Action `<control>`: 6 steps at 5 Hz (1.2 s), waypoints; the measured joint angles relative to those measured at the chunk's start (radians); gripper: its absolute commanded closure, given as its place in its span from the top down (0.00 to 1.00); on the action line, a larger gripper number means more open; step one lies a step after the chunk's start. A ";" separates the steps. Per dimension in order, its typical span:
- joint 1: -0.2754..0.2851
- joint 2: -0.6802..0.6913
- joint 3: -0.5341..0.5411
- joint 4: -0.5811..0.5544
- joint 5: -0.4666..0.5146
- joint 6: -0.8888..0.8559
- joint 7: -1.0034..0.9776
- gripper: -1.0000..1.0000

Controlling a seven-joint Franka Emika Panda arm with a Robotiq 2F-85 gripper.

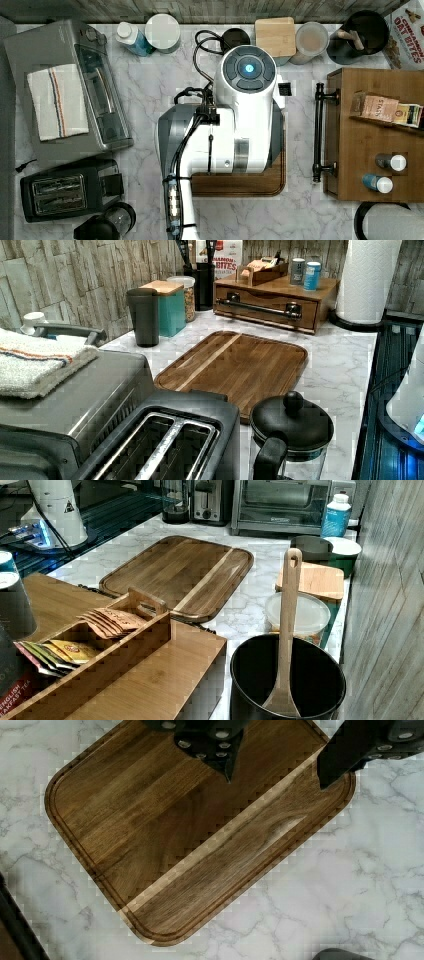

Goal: Open the drawer.

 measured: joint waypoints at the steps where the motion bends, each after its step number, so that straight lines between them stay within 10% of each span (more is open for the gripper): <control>1: 0.000 0.000 0.000 -0.008 0.000 0.004 0.000 1.00; 3: -0.002 0.003 0.000 -0.021 0.001 0.005 -0.058 1.00; 6: -0.049 0.008 -0.060 -0.108 -0.026 0.199 -0.652 1.00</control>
